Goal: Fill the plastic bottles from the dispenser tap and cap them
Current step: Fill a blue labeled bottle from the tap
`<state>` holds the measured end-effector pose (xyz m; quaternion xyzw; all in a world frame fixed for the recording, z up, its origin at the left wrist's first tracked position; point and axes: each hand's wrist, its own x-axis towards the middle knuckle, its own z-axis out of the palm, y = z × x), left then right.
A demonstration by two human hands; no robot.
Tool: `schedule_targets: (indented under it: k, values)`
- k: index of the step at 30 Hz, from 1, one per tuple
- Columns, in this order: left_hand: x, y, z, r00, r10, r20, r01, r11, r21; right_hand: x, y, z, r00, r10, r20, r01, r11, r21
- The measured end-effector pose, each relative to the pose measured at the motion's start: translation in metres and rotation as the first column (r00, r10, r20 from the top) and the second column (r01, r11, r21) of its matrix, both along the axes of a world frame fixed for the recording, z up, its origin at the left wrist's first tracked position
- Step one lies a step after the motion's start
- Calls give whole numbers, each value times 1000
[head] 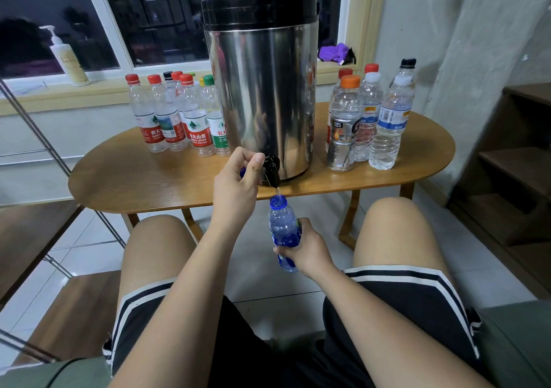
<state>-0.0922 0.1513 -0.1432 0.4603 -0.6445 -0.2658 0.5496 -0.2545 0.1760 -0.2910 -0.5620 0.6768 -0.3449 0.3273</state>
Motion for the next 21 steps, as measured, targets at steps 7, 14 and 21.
schedule_targets:
  k: [7,14,21]
  values:
    - [0,-4,-3,1000,-14,-16,14,1000,-12,0,-1,-2,1000,1,-1,-1,1000,-14]
    - [2,-11,-2,999,-32,-32,32,999,-5,0,-2,-2,1000,-3,4,3,1000,-13]
    - [1,-17,0,1000,-18,-23,18,1000,4,0,-2,-2,1000,-7,2,7,1000,-5]
